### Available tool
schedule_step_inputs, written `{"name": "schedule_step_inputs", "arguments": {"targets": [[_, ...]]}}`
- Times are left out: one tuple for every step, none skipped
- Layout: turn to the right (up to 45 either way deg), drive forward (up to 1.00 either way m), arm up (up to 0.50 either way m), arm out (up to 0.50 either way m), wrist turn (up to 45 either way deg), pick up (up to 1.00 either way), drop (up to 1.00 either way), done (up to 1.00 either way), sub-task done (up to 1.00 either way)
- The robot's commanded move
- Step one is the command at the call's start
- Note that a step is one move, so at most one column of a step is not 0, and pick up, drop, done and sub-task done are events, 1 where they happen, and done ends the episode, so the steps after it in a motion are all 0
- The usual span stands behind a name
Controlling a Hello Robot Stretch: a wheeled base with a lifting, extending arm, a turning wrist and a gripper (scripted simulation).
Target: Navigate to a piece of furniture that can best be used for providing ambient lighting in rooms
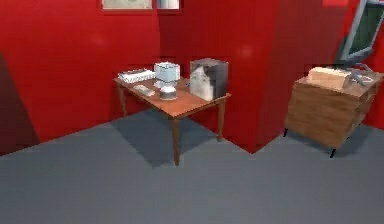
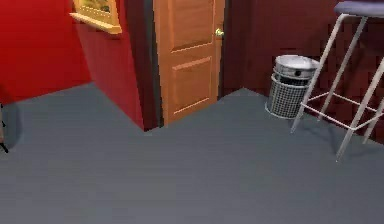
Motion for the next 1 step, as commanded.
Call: {"name": "schedule_step_inputs", "arguments": {"targets": [[0.0,1.0,0.0,0.0,0.0,0.0,0.0,0.0,0.0]]}}
